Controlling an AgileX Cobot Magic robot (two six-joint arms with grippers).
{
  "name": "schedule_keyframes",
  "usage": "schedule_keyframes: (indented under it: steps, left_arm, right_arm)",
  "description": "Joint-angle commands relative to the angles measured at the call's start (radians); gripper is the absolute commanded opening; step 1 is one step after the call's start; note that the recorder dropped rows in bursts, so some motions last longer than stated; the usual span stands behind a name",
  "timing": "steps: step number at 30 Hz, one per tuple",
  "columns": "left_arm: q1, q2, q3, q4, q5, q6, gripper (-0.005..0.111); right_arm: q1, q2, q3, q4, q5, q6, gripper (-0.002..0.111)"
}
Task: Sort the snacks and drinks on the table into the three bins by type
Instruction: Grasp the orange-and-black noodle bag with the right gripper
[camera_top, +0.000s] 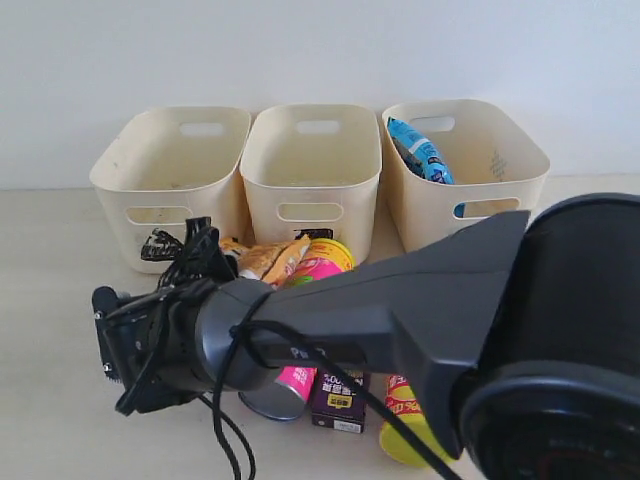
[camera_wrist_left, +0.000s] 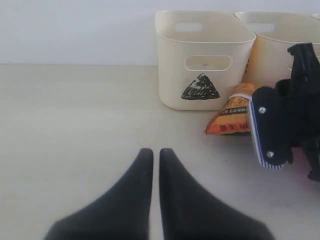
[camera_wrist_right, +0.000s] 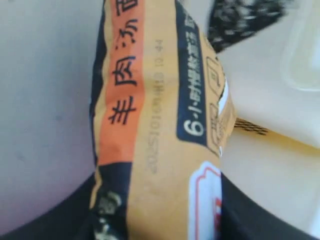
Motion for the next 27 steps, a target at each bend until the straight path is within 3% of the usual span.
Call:
schedule_keyframes:
  steps: [1, 9, 18, 27]
  left_arm:
    - [0.001, -0.003, -0.004, -0.004, -0.008, -0.007, 0.004]
    - [0.001, -0.003, -0.004, -0.004, -0.008, -0.007, 0.004]
    - [0.001, -0.003, -0.004, -0.004, -0.008, -0.007, 0.004]
    - [0.001, -0.003, -0.004, -0.004, -0.008, -0.007, 0.004]
  right_arm:
    - [0.022, -0.091, 0.009, -0.019, 0.022, -0.016, 0.0]
    - [0.069, -0.163, 0.062, -0.002, 0.023, -0.012, 0.0]
    - [0.07, -0.376, 0.321, -0.004, -0.062, 0.181, 0.0]
    - [-0.006, -0.602, 0.406, 0.067, -0.213, 0.325, 0.0]
